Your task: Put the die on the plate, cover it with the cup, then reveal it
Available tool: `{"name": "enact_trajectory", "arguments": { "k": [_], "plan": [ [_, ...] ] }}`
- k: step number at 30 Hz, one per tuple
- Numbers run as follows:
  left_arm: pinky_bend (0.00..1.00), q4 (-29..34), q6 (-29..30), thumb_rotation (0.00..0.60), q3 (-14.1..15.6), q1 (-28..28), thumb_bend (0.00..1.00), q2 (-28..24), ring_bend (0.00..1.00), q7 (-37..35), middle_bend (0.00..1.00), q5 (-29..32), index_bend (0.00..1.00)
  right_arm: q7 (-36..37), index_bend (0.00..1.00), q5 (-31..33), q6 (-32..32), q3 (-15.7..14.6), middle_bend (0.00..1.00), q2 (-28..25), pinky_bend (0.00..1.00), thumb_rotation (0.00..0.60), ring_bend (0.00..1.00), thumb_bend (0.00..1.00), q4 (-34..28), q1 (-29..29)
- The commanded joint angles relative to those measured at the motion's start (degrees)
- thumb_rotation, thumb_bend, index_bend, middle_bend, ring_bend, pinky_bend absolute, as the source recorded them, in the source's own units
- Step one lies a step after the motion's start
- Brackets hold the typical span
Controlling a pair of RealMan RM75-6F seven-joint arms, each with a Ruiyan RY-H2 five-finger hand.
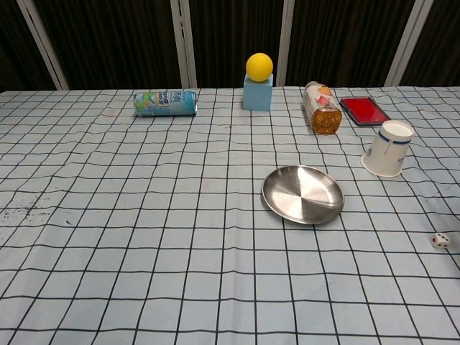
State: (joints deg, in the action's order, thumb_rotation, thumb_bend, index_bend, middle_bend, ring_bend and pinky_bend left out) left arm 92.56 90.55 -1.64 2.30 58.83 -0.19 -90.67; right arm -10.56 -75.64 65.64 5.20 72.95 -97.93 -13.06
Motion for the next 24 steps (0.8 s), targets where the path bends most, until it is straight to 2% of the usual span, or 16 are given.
{"name": "enact_trajectory", "arguments": {
  "k": [1, 7, 24],
  "plan": [
    [0.0, -0.2, -0.3, 0.6, 0.0, 0.2, 0.84, 0.0, 0.0, -0.1, 0.0, 0.2, 0.14, -1.5, 0.4, 3.3, -3.7, 1.9, 0.14, 4.0, 0.0, 0.6, 0.06, 0.26, 3.9, -3.5],
    [0.0, -0.4, 0.1, 0.6, -0.1, 0.1, 0.84, 0.1, 0.0, -0.3, 0.0, -0.2, 0.14, -5.2, 0.41, 5.6, -5.4, 2.4, 0.14, 7.8, 0.0, 0.6, 0.06, 0.28, 9.2, -6.0],
    [0.0, 0.2, -1.1, 0.6, 0.2, 0.5, 0.84, 0.8, 0.0, 2.7, 0.0, 0.3, 0.14, -2.5, 0.43, 7.3, -5.5, 0.3, 0.14, 7.4, 0.0, 0.6, 0.06, 0.31, 11.4, -5.4]
  ]
}}
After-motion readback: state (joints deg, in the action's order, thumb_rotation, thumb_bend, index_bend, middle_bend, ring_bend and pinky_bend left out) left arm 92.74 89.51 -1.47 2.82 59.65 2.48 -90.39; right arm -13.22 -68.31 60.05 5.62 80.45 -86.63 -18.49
